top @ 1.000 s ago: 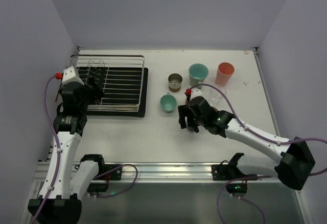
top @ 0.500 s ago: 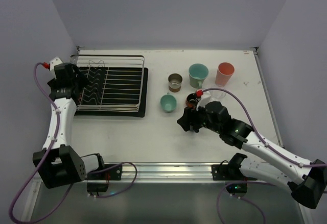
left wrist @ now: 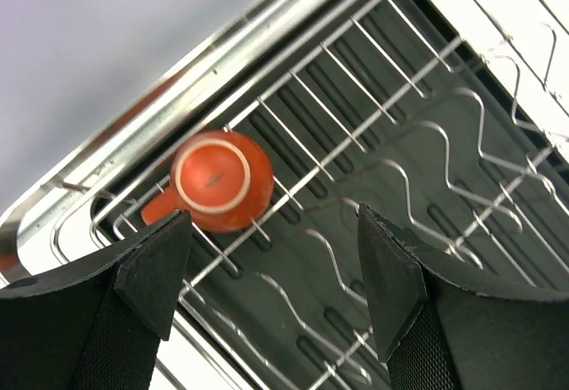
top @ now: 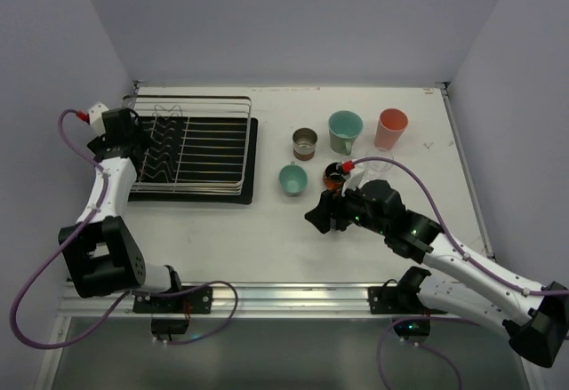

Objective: Unload the cups from the dish rack

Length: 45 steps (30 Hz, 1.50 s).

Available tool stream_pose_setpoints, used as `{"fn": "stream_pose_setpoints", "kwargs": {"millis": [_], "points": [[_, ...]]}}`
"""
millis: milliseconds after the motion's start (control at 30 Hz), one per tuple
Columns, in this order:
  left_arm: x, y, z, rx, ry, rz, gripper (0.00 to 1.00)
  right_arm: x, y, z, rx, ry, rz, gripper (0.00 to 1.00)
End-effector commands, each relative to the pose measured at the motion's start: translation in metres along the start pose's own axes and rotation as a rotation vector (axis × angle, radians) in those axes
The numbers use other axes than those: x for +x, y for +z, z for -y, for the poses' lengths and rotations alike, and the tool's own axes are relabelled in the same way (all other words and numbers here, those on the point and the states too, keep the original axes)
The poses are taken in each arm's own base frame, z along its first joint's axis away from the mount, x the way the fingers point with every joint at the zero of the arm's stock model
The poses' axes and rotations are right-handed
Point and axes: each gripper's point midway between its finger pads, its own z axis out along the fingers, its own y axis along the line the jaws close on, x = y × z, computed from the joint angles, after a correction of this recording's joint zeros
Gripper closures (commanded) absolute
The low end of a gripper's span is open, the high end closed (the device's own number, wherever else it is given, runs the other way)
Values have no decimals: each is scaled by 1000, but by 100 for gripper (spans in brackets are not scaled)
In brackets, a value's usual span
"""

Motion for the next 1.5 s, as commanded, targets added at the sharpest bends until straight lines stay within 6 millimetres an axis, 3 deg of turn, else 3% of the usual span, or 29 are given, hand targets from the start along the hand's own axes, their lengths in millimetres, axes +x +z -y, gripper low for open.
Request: {"fn": "stream_pose_setpoints", "kwargs": {"millis": [0, 133, 433, 700, 900, 1233, 1333, 1467], "points": [[-30, 9, -5, -47, -77, 124, 20, -7, -1, -11, -55, -12, 34, 27], [-33, 14, -10, -65, -85, 146, 20, -5, 2, -11, -56, -11, 25, 27], [-20, 39, -21, -126, -63, 85, 20, -3, 4, -7, -37, -13, 19, 27], [-15, 48, -28, -136, -76, 63, 19, -2, 6, -5, -31, -15, 12, 27], [-9, 57, -28, -135, -112, 54, 24, -1, 6, -7, -40, -17, 7, 28], [-6, 64, -25, -124, -137, 63, 24, 0, 6, -10, -58, -20, -1, 29], [-3, 66, -24, -114, -134, 62, 41, -1, 5, -10, -58, -22, 2, 29], [1, 65, -23, -98, -135, 57, 70, -2, 4, -11, -63, -24, 5, 29]]}}
